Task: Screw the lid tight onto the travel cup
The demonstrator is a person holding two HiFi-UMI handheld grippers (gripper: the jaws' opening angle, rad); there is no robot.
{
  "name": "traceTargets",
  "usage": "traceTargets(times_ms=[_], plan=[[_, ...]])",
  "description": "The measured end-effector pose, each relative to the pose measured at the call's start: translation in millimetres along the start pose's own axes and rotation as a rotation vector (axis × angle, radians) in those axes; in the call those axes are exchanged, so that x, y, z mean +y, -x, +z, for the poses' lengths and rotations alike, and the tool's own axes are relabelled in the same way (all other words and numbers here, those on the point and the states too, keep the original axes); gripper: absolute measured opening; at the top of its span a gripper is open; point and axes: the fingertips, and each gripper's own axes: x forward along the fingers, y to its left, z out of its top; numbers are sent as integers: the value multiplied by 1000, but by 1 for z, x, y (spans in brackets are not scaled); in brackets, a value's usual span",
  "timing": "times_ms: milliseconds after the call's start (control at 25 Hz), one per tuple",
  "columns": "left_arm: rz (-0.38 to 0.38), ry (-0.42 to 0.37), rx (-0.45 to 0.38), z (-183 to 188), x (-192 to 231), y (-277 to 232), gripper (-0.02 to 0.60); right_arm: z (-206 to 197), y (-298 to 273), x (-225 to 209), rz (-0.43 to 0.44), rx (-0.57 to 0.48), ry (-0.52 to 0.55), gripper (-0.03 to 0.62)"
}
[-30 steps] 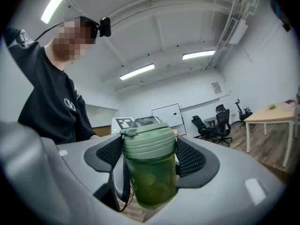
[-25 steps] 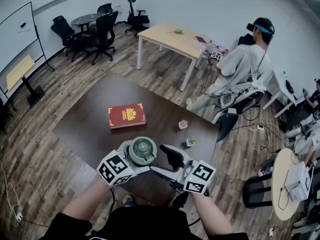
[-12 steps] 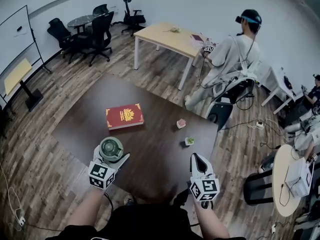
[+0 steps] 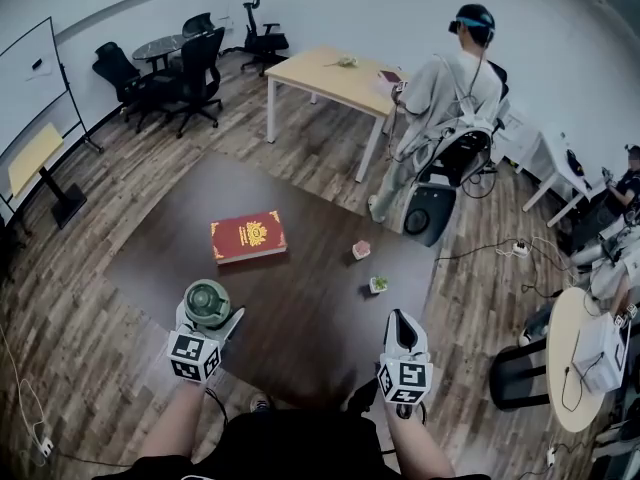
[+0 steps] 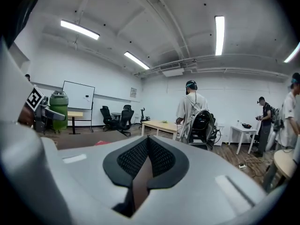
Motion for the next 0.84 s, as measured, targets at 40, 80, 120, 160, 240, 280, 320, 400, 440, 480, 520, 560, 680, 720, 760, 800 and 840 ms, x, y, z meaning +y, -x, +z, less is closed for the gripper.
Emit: traceTargets(times_ms=[40,80,120,160,240,280,320,400,440,480,520,560,680,720,760,800,840], plan=[[1,0,0,0,1,1,422,0,0,-1,-3,0,-7,9],[1,1,0,0,2,1,422,-1,0,-2,-5,0,-14,9],[0,2,0,0,1,1,422,-2,-1,-4,-6,3,-21,9],[-3,3,1,0,0,1,422,-3,-1,-5,-7,7,-25,8],[-9,1,6,0,-3,2,422,-6,0,-6,-5,16,-28,9],[-10,0,9,-1,-4,3,422,-7,0,-5,0,23,-29,9],[-11,0,10,-2,-4,3,422,-9,0,-5,6,31,-29,9],[-10,4,12,-3,-4,4,422,-11,0,-3,14,43,-29,9],[-9,5,13,-3,-4,4,422,-12,0,-3,17,44,-29,9],[-9,5,14,-3,-3,4,422,-12,0,-3,18,42,-28,8],[-9,4,13,-3,-3,4,422,-11,1,-3,16,39,-26,8],[-9,3,12,-3,-3,5,422,-11,1,-3,14,37,-22,9],[-6,4,8,-3,0,5,422,-9,1,-3,5,33,-5,9],[-6,5,8,-2,0,5,422,-8,1,-3,3,31,0,9],[-6,6,8,-2,0,5,422,-7,1,-3,2,29,4,8],[-6,5,8,-2,0,6,422,-6,1,-2,1,27,8,9],[-6,4,9,-2,0,7,422,-5,1,-2,0,25,12,8]])
